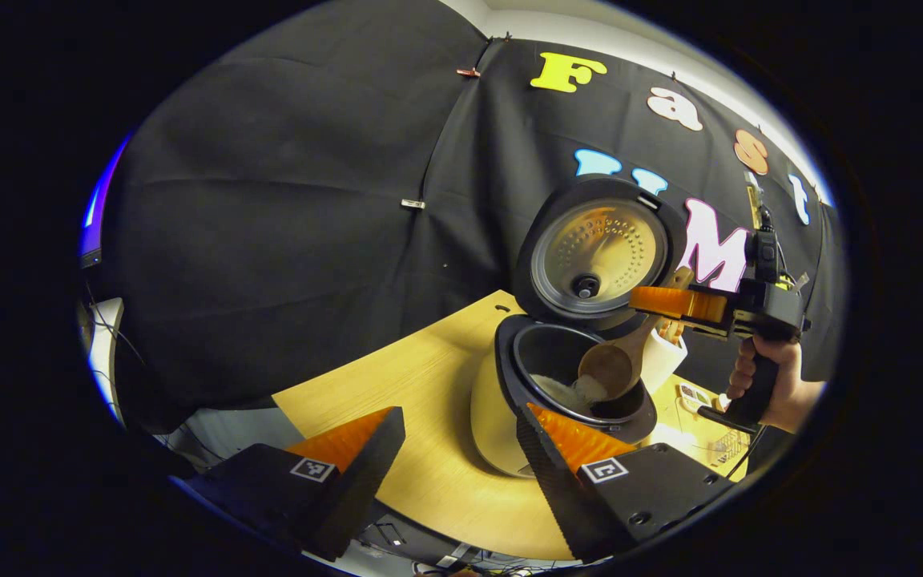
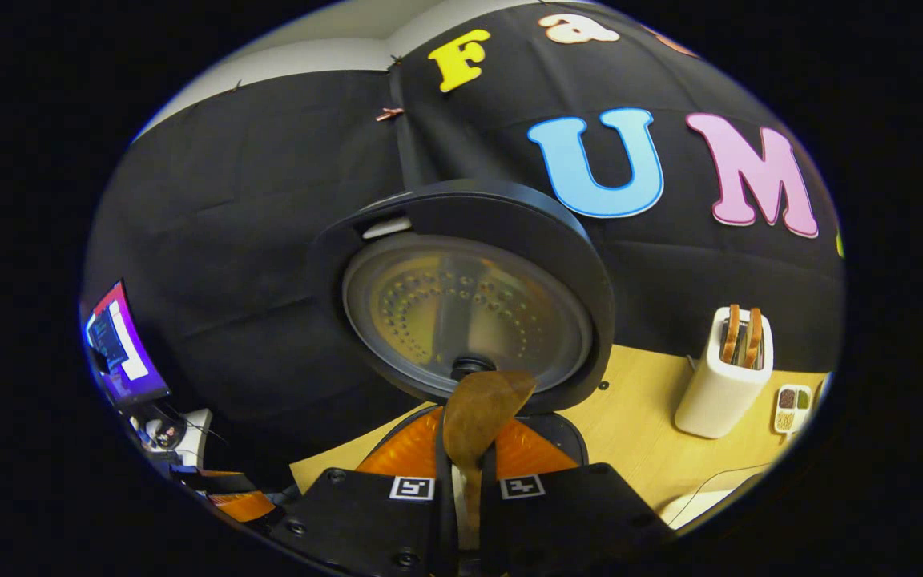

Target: Close the left gripper, press the button to open the rice cooker; take a wooden spoon from the chopstick holder with the right hand, scoop a spoonful of rice and pour it into the rice cooker, then put the wooden spoon back into the chopstick holder.

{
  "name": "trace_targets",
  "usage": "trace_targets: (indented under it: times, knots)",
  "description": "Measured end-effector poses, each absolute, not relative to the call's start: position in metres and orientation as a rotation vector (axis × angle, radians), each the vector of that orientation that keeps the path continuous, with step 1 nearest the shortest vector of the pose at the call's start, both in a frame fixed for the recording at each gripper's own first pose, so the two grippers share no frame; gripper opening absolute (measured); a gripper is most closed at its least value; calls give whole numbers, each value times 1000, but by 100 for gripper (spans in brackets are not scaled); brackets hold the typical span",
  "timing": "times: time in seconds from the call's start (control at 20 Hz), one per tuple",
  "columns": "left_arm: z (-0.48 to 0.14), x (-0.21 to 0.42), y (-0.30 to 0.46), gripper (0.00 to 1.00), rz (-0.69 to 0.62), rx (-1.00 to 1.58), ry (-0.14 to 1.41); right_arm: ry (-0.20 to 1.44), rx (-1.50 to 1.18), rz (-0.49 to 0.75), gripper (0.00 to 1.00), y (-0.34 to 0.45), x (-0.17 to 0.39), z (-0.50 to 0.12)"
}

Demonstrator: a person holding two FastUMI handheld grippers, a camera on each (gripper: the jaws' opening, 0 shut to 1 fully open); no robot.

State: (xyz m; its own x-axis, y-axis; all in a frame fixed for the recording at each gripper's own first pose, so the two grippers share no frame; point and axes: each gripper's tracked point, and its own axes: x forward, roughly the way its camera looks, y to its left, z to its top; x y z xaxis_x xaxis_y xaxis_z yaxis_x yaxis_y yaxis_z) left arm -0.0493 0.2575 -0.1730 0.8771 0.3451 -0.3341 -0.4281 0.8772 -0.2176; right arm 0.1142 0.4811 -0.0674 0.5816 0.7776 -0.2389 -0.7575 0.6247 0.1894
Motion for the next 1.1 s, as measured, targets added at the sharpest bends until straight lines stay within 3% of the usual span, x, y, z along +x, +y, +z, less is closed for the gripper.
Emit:
trace_targets:
  times: [0.5,1.1]
  knots:
    - [-170,-48,254,96,411,-267,282,140,-297,1105,15,498,55,-87]
    - [-150,-34,223,96,342,-247,253,68,-23,865,15,425,80,12]
